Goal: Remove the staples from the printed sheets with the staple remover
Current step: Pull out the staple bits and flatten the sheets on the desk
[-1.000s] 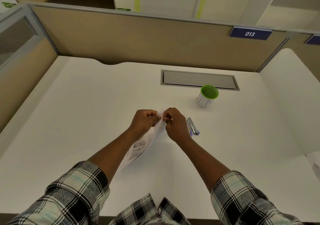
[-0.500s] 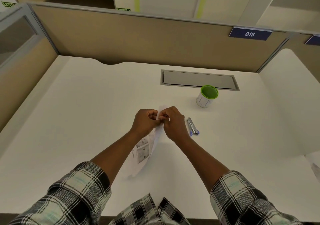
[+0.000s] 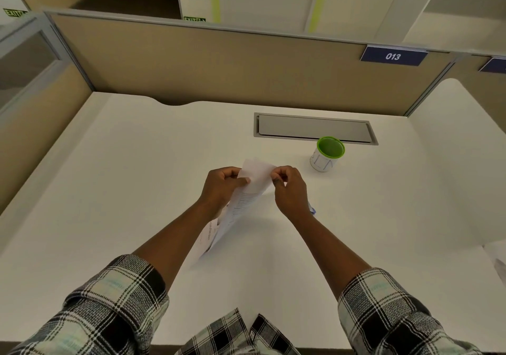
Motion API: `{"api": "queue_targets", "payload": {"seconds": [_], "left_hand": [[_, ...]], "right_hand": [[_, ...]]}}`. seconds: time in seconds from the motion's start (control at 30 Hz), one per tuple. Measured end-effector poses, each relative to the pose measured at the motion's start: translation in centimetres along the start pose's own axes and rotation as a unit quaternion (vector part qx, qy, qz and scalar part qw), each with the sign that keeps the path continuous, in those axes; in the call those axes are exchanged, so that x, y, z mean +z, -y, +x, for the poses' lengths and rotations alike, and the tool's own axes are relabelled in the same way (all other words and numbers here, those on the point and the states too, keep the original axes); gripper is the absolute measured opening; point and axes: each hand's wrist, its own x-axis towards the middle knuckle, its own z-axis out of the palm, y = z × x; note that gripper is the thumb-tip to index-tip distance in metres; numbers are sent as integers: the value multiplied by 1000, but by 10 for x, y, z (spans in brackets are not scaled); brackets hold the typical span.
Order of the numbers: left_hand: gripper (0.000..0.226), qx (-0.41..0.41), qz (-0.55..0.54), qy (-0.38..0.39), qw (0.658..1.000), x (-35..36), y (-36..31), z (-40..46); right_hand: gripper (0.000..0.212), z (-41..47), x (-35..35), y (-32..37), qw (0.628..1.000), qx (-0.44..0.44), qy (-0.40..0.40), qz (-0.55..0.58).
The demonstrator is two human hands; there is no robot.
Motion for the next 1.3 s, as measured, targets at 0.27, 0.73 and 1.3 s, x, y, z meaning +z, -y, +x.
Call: {"api": "queue_targets", "payload": {"seconds": [0.27,0.73,1.3], "left_hand": [[14,-93,-171,19,981,-24,-38,2],[35,-180,-309,90,930,-57,-36,21],[37,-245,-28,47,968,-44,22,35]], "right_hand": [[6,5,-6,-18,992,87,18,92],[13,10,-11,-15,939,76,216,256],[15,27,13,-30,978,205,-4,31]]}}
